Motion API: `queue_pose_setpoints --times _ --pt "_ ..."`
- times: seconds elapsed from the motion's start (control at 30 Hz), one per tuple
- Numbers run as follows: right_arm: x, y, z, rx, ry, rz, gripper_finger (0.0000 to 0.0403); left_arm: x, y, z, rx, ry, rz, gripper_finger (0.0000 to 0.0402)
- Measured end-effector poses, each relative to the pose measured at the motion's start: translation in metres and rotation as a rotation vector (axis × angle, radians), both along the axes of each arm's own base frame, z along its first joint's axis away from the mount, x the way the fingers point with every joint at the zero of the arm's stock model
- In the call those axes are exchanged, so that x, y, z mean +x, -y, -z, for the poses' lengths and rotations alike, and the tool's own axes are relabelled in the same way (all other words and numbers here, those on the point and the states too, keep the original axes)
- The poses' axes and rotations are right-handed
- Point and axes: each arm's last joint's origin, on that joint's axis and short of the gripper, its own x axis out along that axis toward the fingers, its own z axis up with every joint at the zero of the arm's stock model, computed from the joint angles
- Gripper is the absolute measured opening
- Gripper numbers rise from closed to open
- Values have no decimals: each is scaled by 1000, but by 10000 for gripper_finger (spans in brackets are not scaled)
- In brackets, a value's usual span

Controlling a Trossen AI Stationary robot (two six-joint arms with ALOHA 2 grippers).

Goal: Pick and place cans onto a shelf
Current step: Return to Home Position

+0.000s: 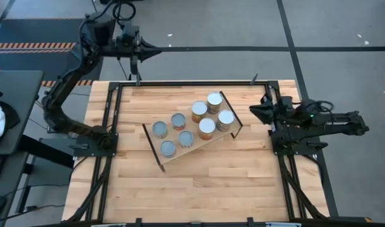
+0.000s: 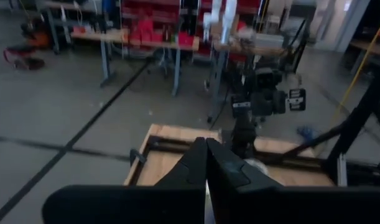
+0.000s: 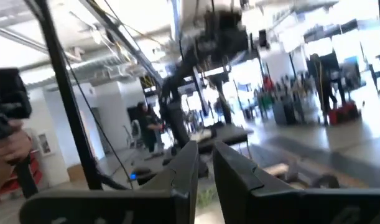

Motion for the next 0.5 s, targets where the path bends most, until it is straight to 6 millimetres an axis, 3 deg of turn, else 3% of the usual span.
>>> queue_pose_setpoints --times 0.3,0.5 --pt "-41 -2 -13 -186 183 -11 56 -21 22 22 72 309 -40 9" --pt "-62 -2 -12 -196 229 -18 55 -28 28 22 42 338 -76 17"
